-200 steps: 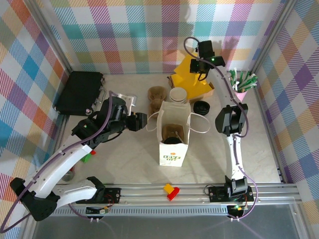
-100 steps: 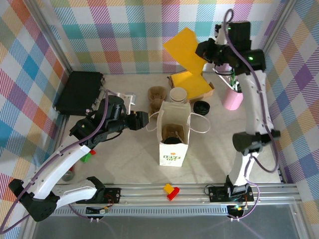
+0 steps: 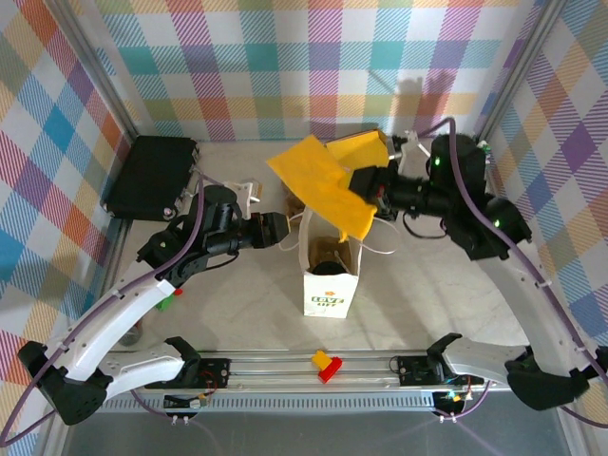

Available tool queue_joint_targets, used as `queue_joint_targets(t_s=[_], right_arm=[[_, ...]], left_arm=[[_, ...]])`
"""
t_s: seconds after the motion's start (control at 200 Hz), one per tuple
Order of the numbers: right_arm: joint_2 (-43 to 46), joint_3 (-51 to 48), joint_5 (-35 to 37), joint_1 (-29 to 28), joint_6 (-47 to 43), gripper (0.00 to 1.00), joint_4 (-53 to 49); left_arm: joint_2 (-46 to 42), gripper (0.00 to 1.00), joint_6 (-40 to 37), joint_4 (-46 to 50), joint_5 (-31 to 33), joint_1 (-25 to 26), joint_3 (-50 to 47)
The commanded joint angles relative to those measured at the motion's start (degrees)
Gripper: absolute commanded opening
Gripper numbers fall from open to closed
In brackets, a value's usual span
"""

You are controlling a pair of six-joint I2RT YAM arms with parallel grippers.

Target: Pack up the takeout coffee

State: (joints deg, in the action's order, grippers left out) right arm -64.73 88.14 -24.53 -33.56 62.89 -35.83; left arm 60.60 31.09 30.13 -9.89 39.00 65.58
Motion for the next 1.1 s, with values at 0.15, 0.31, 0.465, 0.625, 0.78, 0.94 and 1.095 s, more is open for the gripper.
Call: queue_joint_targets(t_s=[0.15, 0.31, 0.465, 0.625, 0.78, 0.94, 1.095], right_arm=[[2.47, -11.74, 9.30, -5.98, 4.85, 0.02, 2.38], [0.95, -11.24, 18.23, -9.21, 1.88, 0.00, -3.71], [-1.37, -9.04, 27.83, -11.73, -0.49, 0.00, -10.73], [-4.24, -6.64, 33.42, -14.16, -1.75, 0.00, -15.55], [-8.18, -2.40, 39.05, -16.81, -3.01, 0.00, -21.70], [-13.73, 2.68, 45.31, -19.52, -4.63, 0.00, -28.50], [-19.59, 6.59, 49.52, -21.31, -5.21, 0.00, -35.02]], left_arm=[[-1.53, 0.46, 2.02, -4.49, -3.12, 2.47, -2.03], [-1.58, 0.46, 1.93, -4.92, -2.59, 3.53, -2.21], [-1.34, 0.46, 1.84, -4.81, -2.33, 3.63, -2.21], [-1.61, 0.46, 1.27, -3.60, -1.45, 3.71, -2.12], [-1.87, 0.46, 0.44, -2.35, -0.83, 3.71, -2.04], [-2.21, 0.46, -0.23, -1.35, -0.17, 3.70, -2.04], [-2.54, 0.46, -0.61, -0.71, -0.02, 3.71, -2.12]])
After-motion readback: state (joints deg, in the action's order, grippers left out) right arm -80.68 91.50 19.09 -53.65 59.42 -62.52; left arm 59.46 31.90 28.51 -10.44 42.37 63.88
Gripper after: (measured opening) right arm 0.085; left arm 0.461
